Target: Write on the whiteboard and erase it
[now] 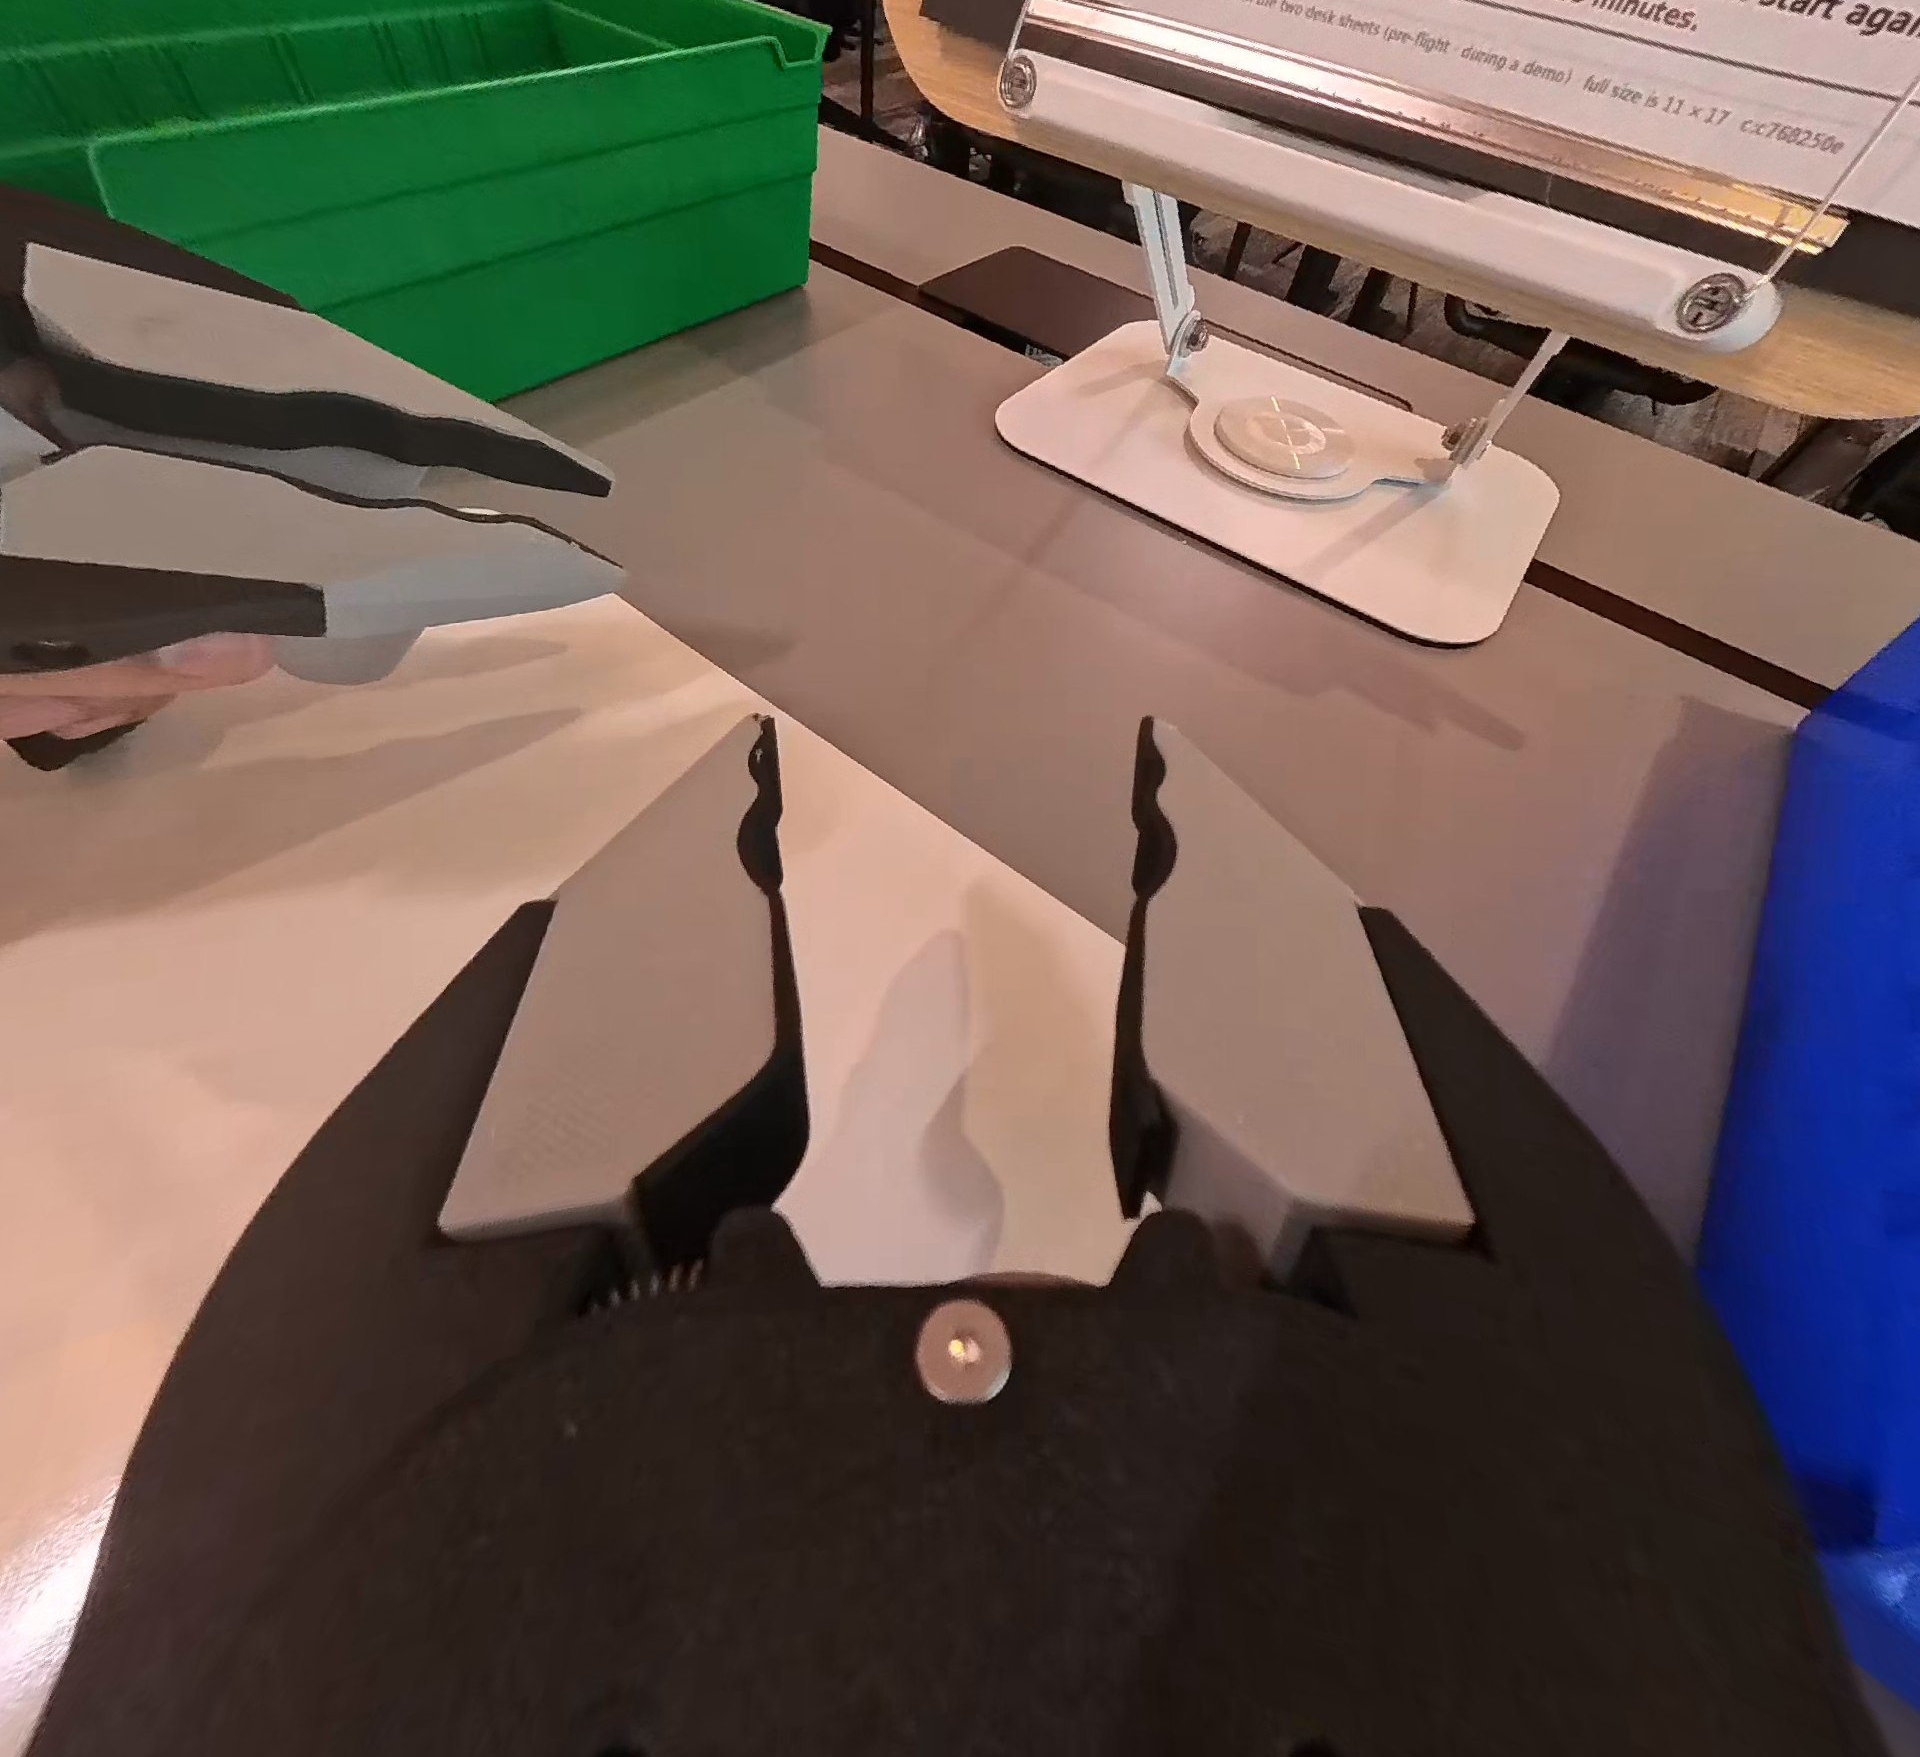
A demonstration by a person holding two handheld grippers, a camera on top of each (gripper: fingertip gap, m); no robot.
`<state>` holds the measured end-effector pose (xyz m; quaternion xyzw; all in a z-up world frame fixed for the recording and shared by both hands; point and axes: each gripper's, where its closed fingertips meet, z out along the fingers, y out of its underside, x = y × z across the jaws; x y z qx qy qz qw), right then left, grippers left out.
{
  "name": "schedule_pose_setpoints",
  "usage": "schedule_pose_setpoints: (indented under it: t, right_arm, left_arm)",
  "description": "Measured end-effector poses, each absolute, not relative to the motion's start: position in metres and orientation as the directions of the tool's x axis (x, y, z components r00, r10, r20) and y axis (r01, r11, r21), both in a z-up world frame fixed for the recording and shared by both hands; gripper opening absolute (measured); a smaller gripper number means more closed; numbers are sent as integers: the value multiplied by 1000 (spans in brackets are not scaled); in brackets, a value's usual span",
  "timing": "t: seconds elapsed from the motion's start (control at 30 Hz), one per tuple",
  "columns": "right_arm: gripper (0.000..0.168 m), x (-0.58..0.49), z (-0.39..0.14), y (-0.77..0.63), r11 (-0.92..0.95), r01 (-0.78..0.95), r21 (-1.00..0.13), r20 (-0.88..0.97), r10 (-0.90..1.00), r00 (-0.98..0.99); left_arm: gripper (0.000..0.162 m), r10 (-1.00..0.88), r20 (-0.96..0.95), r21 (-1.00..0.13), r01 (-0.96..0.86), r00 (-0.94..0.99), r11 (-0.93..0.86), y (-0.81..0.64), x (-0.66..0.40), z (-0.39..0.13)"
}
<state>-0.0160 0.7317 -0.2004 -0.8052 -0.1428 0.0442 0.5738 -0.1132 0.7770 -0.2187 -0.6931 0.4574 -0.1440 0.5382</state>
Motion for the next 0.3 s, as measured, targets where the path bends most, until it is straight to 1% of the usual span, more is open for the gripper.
schedule_pose_setpoints:
  t: [0.3]
  right_arm:
    - [66, -17, -201, 732, -301, 182, -936, 95, 283, 955]
  left_arm:
    - [23, -783, -302, -873, -487, 543, -2, 778, -114, -220]
